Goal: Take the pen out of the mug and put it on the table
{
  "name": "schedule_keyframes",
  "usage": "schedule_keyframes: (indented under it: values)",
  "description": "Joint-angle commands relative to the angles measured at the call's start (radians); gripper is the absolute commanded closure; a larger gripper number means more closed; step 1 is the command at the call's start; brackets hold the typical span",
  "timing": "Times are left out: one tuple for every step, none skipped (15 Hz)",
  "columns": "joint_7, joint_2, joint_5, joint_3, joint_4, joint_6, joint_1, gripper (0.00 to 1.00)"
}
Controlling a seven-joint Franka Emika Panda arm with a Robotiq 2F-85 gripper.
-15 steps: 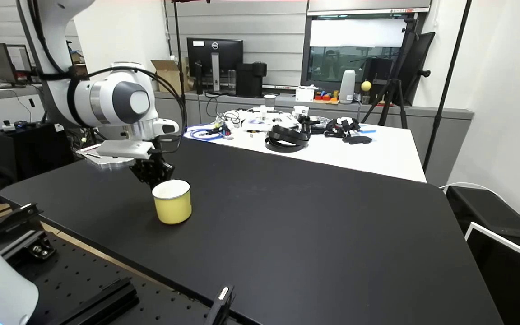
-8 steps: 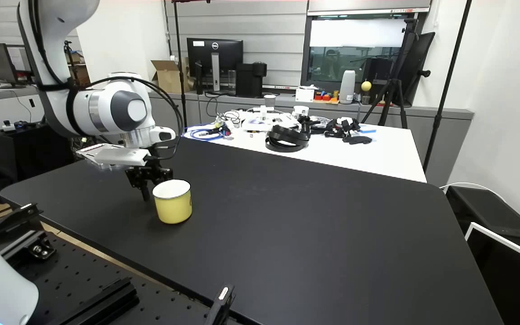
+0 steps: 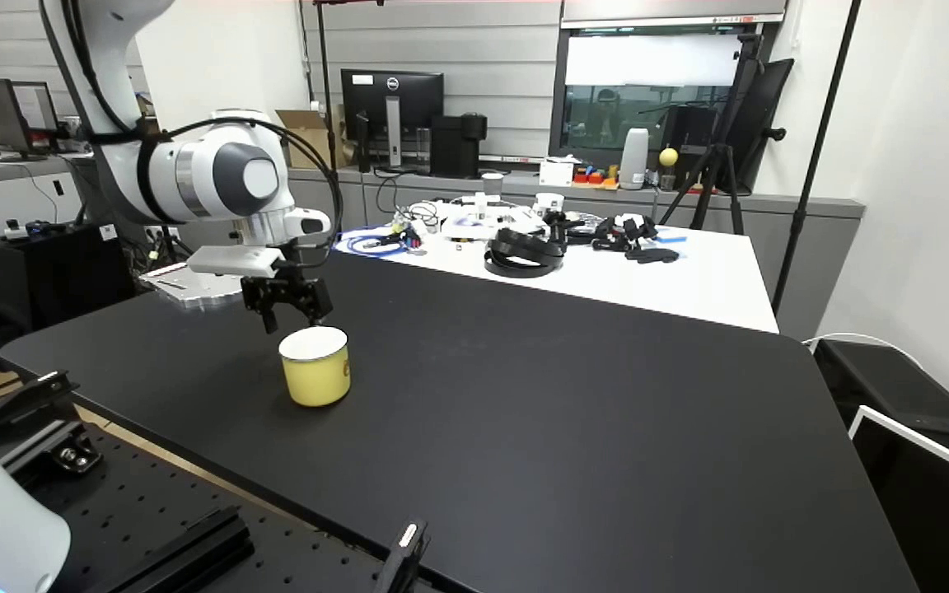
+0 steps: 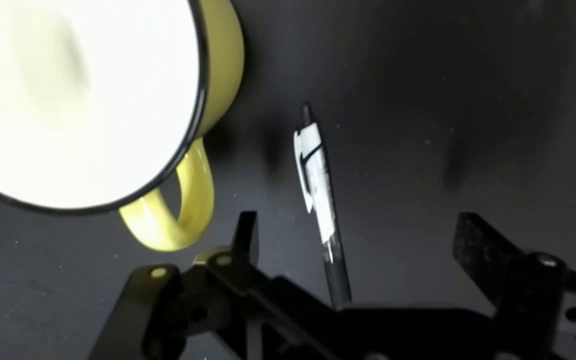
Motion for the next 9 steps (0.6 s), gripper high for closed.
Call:
schedule_keyframes:
  values:
    - [0.019,-0.077,0.003,0.033,-0.004,-0.080,-0.051,0.00]
    - [0.013,-0.097,0.006,0.049,-0.009,-0.099,-0.069,0.01]
    - [-0.014,-0.125,0.026,0.094,-0.018,-0.135,-0.111,0.00]
    - [0.017,-0.060,-0.023,0.054,0.005,-0.078,-0.074,0.00]
    - [0.012,-0.078,-0.015,0.078,0.003,-0.100,-0.098,0.00]
    - [0.010,-0.092,-0.009,0.093,0.002,-0.114,-0.113,0.00]
    - [0.008,-0.101,-0.007,0.100,-0.001,-0.119,-0.120,0.00]
    - [0.008,-0.105,-0.006,0.102,-0.003,-0.121,-0.122,0.00]
    - [0.008,-0.105,-0.006,0.103,-0.005,-0.121,-0.123,0.00]
